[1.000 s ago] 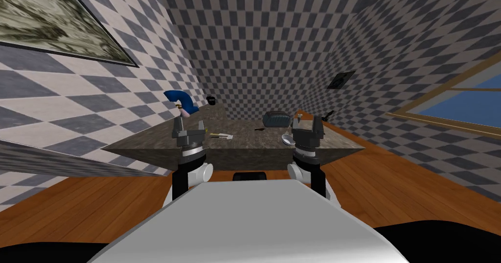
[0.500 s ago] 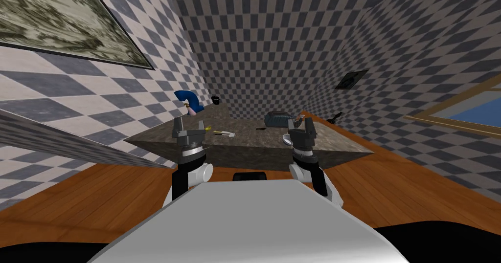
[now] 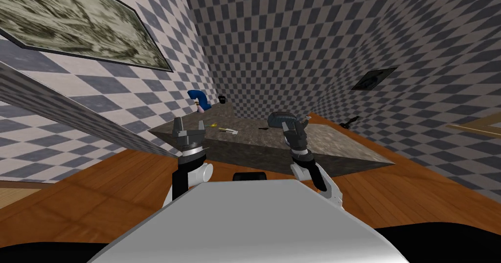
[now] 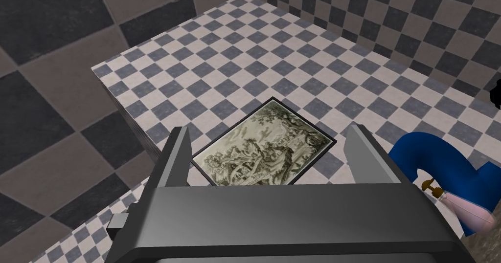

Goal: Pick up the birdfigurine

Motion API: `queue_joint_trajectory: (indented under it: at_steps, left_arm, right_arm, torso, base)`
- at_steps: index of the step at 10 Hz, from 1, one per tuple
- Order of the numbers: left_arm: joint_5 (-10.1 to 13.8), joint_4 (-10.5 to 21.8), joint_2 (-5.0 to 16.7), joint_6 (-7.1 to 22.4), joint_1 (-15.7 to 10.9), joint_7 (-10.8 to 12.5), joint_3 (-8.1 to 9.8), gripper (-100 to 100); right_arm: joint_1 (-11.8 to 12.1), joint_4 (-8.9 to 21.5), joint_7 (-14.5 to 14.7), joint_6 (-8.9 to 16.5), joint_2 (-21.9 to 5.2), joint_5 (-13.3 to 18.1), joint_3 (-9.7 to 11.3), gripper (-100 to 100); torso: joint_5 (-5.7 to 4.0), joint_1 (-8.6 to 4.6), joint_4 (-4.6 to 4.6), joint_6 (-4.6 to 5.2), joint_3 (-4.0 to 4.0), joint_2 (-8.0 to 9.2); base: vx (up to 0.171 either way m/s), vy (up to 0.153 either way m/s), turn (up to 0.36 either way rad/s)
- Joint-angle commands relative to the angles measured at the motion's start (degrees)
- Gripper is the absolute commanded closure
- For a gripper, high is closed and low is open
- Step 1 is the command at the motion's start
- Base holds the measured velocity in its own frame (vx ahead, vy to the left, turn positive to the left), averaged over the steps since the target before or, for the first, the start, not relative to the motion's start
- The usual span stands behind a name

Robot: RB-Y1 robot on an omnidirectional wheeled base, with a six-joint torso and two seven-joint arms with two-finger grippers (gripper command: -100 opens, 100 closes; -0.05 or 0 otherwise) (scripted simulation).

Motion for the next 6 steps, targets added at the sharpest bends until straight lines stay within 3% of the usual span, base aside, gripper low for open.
queue_joint_trajectory:
  at_steps: [1,6]
  left_arm:
    - [0.0,0.0,0.0,0.0,0.0,0.0,0.0,0]
    - [0.0,0.0,0.0,0.0,0.0,0.0,0.0,0]
  right_arm:
    - [-0.4,1.7,-0.7,-0.5,-2.9,0.9,0.7,-100]
    - [-1.5,5.9,-2.0,-1.5,-9.9,2.5,1.7,-100]
  torso:
    - [0.0,0.0,0.0,0.0,0.0,0.0]
    - [0.01,0.04,-0.03,-0.04,-0.06,-0.1]
  base:
    - [-0.03,-0.03,0.19]
    - [-0.022,-0.028,0.159]
